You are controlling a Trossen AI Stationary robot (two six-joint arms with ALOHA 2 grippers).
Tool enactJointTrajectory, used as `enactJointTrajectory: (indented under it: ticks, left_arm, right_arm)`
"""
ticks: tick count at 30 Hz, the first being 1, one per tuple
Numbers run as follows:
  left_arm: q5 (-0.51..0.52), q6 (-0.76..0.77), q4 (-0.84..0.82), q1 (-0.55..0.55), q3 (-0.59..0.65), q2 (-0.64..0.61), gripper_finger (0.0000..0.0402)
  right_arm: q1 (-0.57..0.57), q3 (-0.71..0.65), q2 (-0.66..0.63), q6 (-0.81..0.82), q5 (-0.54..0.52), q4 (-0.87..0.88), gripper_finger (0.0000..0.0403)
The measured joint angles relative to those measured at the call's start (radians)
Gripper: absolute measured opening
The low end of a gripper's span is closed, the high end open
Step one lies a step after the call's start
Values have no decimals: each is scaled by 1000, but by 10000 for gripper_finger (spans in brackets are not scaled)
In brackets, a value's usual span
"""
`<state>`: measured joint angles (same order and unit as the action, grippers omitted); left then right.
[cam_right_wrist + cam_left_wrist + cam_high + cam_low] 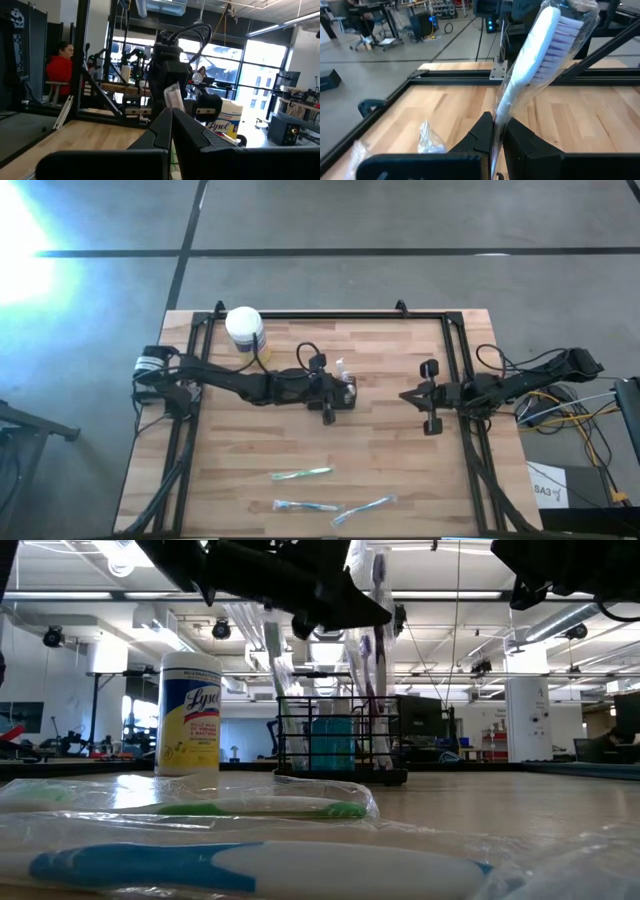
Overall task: Pick & Place toothbrushing station
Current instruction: Put the purple toothbrush into the black wire organizer
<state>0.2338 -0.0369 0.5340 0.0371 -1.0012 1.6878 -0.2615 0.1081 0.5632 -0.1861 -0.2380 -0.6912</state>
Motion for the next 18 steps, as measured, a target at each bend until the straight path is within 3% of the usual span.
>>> enactJointTrajectory:
  ticks: [18]
  left_arm:
    - [8,54,50,-24,0,132,25]
  right_arm:
    - [0,0,1,-2,0,0,8]
